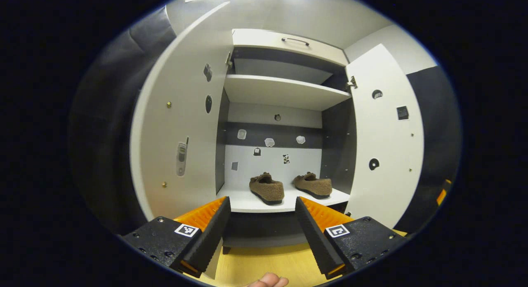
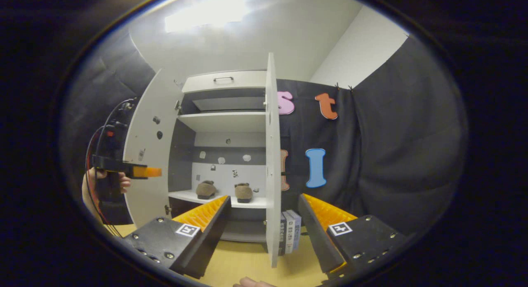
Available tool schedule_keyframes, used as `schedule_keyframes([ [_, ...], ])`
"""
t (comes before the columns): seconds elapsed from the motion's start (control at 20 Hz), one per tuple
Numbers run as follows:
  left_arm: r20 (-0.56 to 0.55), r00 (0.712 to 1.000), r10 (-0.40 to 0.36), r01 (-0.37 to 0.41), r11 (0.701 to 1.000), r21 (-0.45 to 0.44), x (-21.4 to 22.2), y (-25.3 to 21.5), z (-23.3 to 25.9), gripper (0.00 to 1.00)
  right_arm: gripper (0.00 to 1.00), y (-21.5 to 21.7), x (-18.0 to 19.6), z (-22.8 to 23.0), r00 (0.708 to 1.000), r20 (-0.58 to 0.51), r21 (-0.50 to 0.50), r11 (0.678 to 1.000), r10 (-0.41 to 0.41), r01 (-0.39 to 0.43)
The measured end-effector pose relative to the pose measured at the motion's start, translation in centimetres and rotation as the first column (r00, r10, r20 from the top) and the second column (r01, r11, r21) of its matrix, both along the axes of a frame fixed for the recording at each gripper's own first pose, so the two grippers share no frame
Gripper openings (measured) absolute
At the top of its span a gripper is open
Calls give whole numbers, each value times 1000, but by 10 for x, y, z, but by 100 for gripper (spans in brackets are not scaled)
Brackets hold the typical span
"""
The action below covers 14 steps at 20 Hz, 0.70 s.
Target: Grab one shoe with the right hand and put it into the shoe cabinet, grab the other shoe with the left hand and put it into the shoe cabinet; then close the right door with the right hand and the left door with the left hand.
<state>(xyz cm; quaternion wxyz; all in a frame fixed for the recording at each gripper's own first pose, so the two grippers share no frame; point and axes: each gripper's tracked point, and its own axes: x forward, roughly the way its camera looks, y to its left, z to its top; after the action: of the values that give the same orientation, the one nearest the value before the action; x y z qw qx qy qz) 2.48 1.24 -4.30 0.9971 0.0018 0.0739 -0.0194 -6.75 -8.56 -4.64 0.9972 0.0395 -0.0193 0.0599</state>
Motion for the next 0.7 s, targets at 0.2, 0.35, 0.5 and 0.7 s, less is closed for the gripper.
schedule_keyframes([
  [0.2,46,999,-28,29,999,-23,-46,0,7,96,98,-64,18,39,999,-10,-28,999,-31,31],
  [0.35,40,996,-81,84,995,-58,-77,-7,-2,92,98,-115,38,61,998,-16,-22,998,-62,62],
  [0.5,48,993,-106,108,993,-46,-106,-4,-8,96,97,-153,65,61,996,-61,-110,992,-64,57],
  [0.7,42,987,-154,157,982,-101,-135,-4,-22,95,98,-189,107,62,995,-99,-85,996,-35,26],
])
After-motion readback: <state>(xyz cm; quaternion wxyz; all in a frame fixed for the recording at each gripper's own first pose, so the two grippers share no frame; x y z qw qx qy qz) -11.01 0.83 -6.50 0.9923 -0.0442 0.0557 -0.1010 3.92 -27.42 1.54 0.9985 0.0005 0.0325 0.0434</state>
